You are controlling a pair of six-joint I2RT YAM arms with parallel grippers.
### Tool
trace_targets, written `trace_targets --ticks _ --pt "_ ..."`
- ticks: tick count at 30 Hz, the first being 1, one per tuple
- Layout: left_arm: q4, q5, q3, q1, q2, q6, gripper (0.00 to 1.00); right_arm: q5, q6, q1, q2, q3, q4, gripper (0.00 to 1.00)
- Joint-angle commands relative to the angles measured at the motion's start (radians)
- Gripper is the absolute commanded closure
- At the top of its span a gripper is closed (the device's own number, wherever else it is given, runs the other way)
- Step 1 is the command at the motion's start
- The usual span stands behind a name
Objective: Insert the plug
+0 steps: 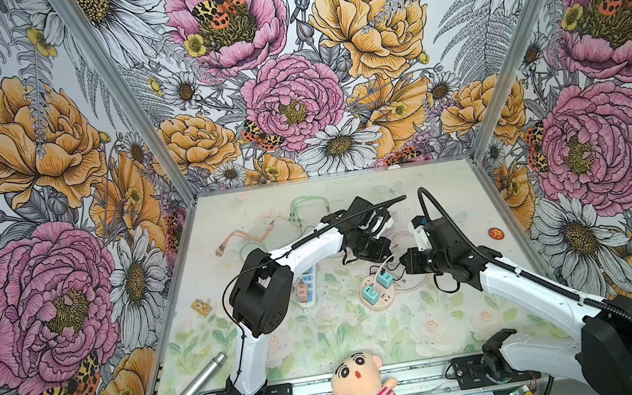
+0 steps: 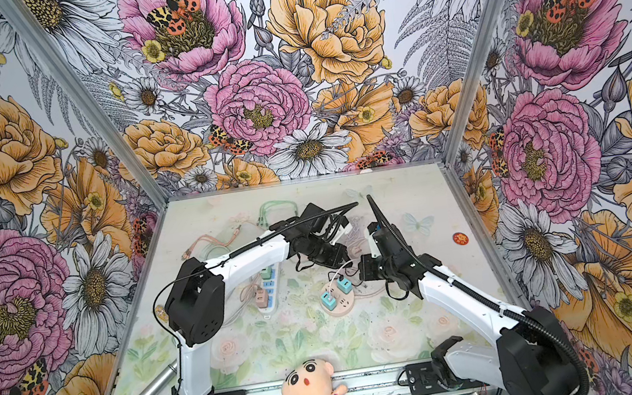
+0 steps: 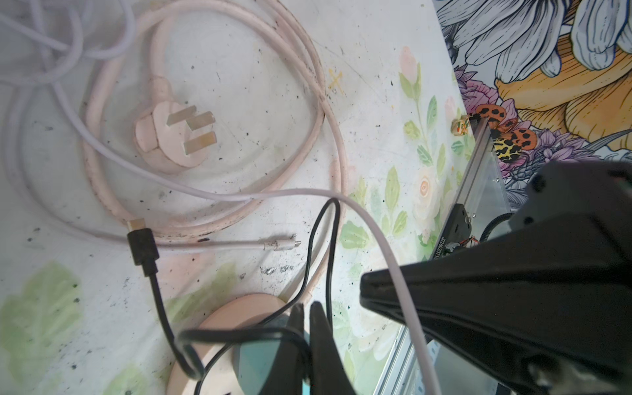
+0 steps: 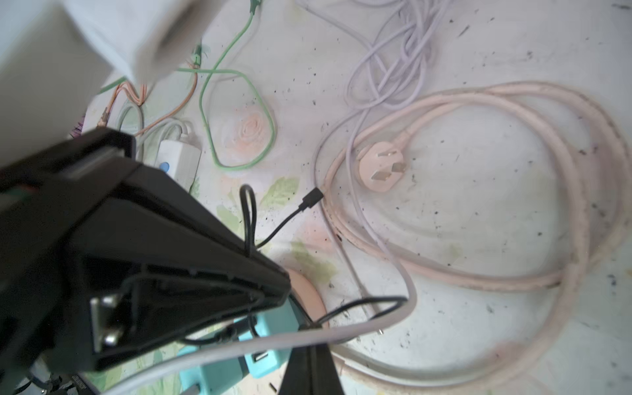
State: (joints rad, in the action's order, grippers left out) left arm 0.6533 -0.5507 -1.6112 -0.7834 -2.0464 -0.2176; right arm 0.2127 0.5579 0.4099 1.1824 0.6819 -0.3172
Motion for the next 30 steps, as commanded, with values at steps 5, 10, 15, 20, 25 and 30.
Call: trace_targets --ticks 5,10,15,20,25,30 --pt "-0.057 -0.09 0.037 -0.008 0.026 0.01 0.92 -0.062 -0.004 -0.029 0.13 0.063 0.198 0.96" --pt "-0.167 -0.188 0.064 -0.002 0.018 -0.049 0.92 -0.033 -0.024 -0.04 0.203 0.135 0.252 0.97" --pt "-0.303 -0.249 0.08 -0.001 0.008 -0.115 0.88 0.013 -0.042 -0.045 0.26 0.209 0.269 0.97" --pt "-0.39 -0.252 0.075 0.01 -0.015 -0.172 0.8 0.049 -0.049 -0.053 0.28 0.22 0.253 0.92" --pt "-0.509 -0.313 0.077 0.014 -0.065 -0.25 0.77 0.122 -0.085 -0.075 0.263 0.212 0.168 0.79" --pt "-0.516 -0.286 0.073 0.027 -0.079 -0.256 0.77 0.089 -0.096 -0.09 0.119 0.122 0.096 0.67"
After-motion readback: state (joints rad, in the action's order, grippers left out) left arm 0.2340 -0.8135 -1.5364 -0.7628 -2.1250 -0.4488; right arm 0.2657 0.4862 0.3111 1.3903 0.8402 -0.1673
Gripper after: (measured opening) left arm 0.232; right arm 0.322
